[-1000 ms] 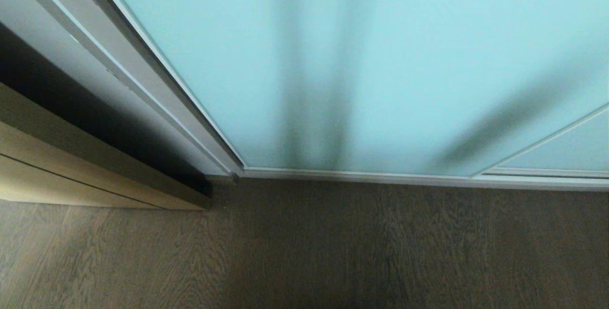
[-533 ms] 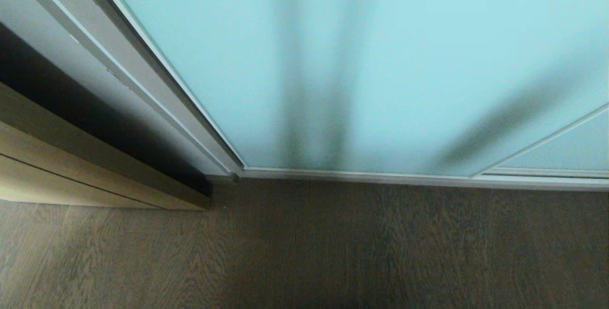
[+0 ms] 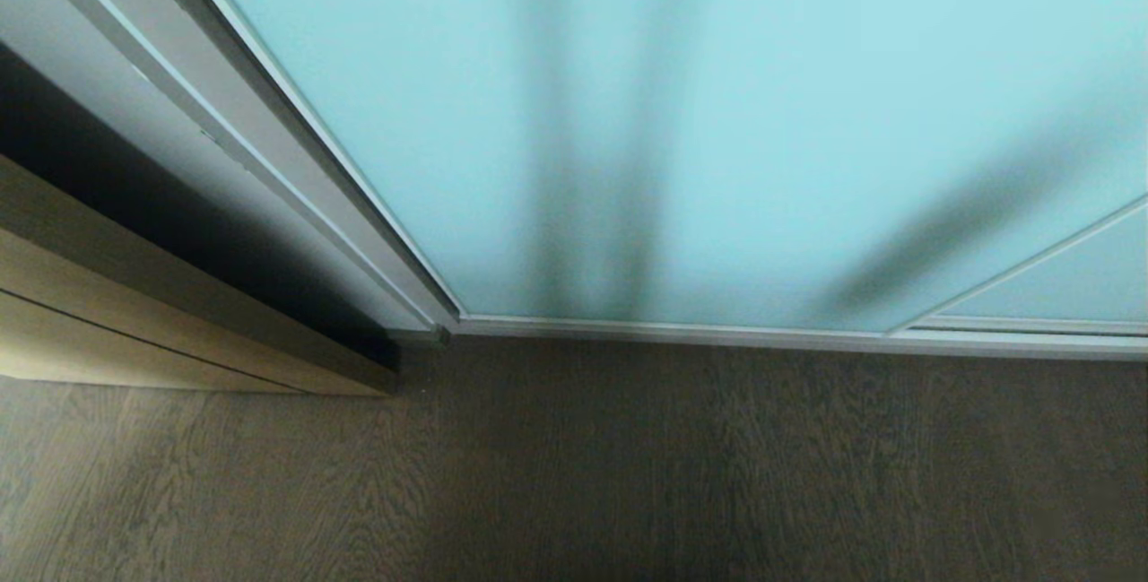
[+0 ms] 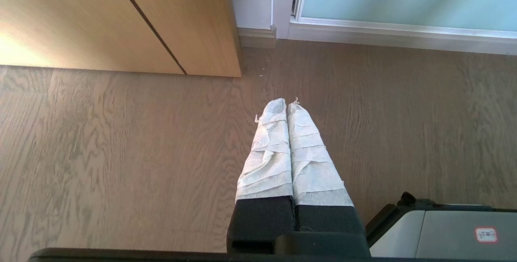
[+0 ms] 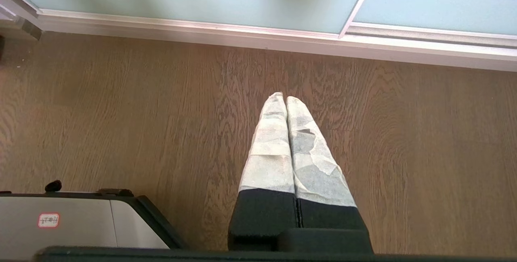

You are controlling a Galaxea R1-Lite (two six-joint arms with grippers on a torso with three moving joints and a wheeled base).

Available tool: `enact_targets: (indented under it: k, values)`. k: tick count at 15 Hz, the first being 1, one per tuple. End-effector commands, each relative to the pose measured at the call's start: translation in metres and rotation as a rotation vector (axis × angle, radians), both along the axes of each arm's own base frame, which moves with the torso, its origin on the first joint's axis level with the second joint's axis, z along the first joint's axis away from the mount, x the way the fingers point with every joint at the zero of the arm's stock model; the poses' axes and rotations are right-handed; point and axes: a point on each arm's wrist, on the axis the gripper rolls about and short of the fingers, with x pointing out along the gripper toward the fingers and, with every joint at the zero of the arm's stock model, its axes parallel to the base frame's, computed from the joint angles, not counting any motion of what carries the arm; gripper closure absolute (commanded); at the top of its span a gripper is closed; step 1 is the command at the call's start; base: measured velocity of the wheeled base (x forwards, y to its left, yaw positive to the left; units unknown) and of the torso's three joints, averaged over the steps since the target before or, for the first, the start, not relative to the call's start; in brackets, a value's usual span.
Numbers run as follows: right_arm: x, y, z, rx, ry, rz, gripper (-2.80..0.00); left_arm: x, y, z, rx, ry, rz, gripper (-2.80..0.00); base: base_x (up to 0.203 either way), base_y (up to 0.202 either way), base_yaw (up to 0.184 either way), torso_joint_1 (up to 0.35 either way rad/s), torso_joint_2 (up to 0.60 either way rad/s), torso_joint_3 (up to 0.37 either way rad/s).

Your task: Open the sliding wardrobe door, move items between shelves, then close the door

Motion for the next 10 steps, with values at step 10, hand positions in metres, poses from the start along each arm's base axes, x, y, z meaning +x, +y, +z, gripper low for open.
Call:
enact_targets:
  k: [10]
  values:
    - [0.0001,0.0000,-0.0002,0.002,0.002,-0.001,0.00,0.0003,0.0000,0.0002,0.000,0.003,0.000,0.00,0.000,0.000,0.000,0.000,0.00,0.000]
